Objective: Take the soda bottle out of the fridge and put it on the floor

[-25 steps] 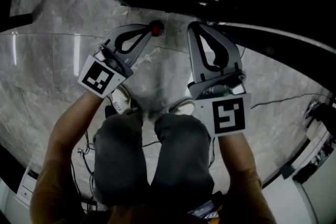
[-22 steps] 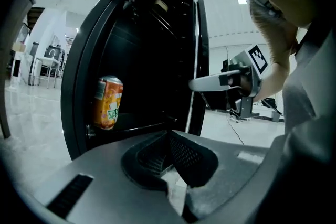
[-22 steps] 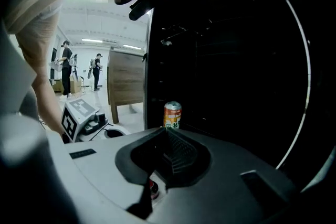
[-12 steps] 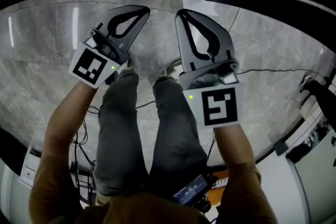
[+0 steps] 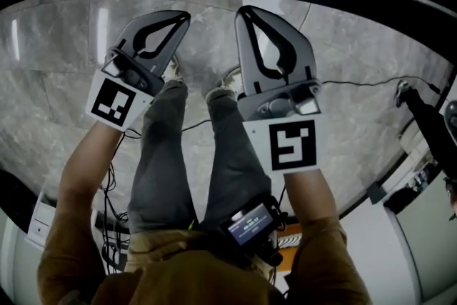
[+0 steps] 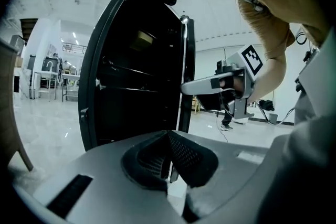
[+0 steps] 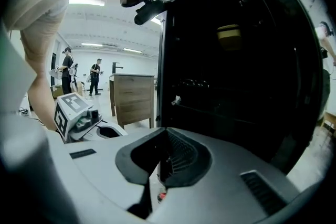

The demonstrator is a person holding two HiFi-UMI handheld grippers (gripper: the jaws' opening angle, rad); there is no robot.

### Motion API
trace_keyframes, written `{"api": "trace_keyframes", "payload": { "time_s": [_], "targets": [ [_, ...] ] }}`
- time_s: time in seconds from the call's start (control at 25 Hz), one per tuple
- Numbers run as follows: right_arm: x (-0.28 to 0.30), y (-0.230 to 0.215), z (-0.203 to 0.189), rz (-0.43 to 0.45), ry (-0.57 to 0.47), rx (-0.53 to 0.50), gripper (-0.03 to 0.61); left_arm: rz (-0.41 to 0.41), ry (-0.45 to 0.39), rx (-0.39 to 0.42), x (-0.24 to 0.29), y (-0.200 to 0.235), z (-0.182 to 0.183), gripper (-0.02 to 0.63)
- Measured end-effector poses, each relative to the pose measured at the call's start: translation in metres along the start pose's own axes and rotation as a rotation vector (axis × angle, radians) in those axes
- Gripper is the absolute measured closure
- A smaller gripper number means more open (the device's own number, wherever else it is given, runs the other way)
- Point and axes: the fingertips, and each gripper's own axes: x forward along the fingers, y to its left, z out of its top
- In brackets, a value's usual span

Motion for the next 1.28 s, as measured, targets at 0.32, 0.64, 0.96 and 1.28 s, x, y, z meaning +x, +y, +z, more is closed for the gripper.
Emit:
{"api": "trace_keyframes", "payload": {
  "time_s": [0.32,0.64,0.96,1.28],
  "targets": [
    [-0.033,-0.007,0.058,-0.023,0.011,0.013,0.578,-0.012,-0.019,0.020,-0.007,-0.019,0.068,0.612],
    [-0.073,-0.018,0.118,-0.019,0.000,-0.011,0.577,-0.020,-0.032,0.034,-0.011,-0.052,0.131,0.612],
    [-0.096,-0.036,0.197,-0.052,-0.071,0.006,0.577,-0.008,-0.039,0.010,-0.015,-0.062,0.184,0.612],
    [-0.136,-0.065,0.250,-0.087,-0.139,0.002,0.577,-0.024,-0.060,0.031,-0.011,-0.095,0.253,0.612]
  ]
}}
